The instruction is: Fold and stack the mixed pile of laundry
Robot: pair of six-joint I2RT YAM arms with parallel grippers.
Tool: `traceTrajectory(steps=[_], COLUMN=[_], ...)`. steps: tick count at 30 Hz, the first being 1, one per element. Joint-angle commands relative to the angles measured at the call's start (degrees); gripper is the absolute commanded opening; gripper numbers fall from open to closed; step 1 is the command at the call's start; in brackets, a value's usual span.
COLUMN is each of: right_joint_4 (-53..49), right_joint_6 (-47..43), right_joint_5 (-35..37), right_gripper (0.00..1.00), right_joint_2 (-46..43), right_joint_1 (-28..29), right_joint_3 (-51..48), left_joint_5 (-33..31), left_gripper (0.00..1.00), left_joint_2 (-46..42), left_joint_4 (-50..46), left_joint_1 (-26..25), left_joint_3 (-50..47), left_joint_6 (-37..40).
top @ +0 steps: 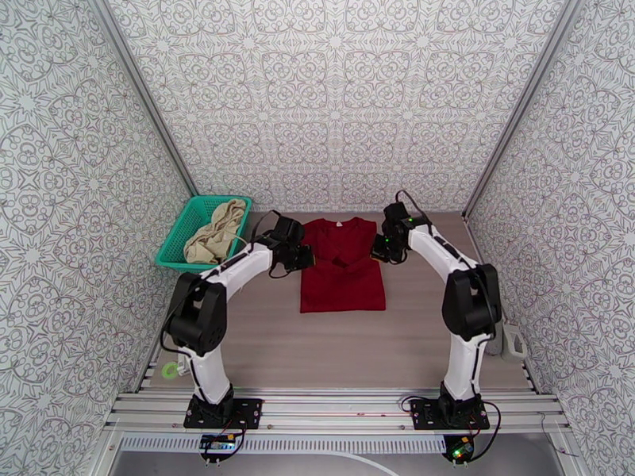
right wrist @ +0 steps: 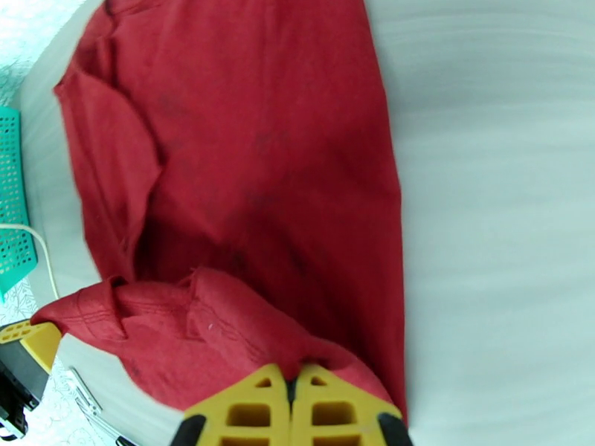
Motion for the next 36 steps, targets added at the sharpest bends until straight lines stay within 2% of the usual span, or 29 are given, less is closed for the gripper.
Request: traceTrajectory(steps=[1,6,8,10,11,12,15,18,21,24,25,28,32,36], right_joint_4=[4.4,8.7,10.9,13.3,14.6,15.8,19.1,20.4,20.8,22.7,23.8,25.5,26.2,26.7], right_joint_6=[-1.8,-2.2,-1.8,-1.6,-1.5,-1.3,0.5,0.9,-0.6,-2.0,-2.1,-1.9,-1.6,-0.9], right_joint_5=[-4.1,-7.8,-9.2,-10.4,-11.1,-12.0,-14.9,-15.8,-14.3,-12.2,-11.7,-11.1,-10.3,-10.5], right_gripper=[0.0,0.0,0.01,0.17,0.23,0.27,0.35,0.37,0.39,0.41,0.41,0.37,0.34,0.32], right_joint_2=[2.7,7.0,8.5,9.5,10.0,10.2,10.3,8.2,3.5,-3.4,-5.8,-9.9,-10.4,-9.0], right_joint_1=[-1.3,-3.0,-3.8,-4.5,-4.8,-5.1,-6.7,-8.1,-8.4,-8.2,-7.9,-6.2,-3.4,-1.9], right_joint_3=[2.2,1.5,1.4,1.4,1.4,1.4,1.5,1.0,-2.8,-11.0,-14.2,-20.9,-24.5,-25.5], left_joint_5=[1.0,2.0,3.2,4.1,4.1,4.5,5.1,3.6,1.4,-0.1,-0.2,0.6,1.8,3.3], left_gripper=[0.0,0.0,0.04,0.19,0.32,0.38,0.51,0.59,0.61,0.61,0.59,0.42,0.3,0.29], left_joint_2=[2.6,5.7,6.7,7.5,7.8,8.0,7.3,4.0,-1.2,-7.1,-8.9,-12.4,-10.7,-5.3], left_joint_4=[3.3,7.5,10.3,12.7,13.6,14.7,16.9,17.3,15.7,12.2,11.0,10.1,10.0,13.4], left_joint_1=[1.8,3.9,4.7,5.3,5.5,5.7,6.8,8.5,9.8,9.3,8.5,5.0,0.1,-1.8], left_joint_3=[1.1,-1.2,-2.4,-3.2,-3.3,-3.4,-3.3,-4.4,-6.7,-10.7,-12.0,-16.0,-17.3,-15.3], left_joint_6=[1.0,-0.8,-2.0,-3.2,-3.4,-3.6,-3.8,-3.5,-2.2,-0.3,0.2,1.1,1.5,0.8])
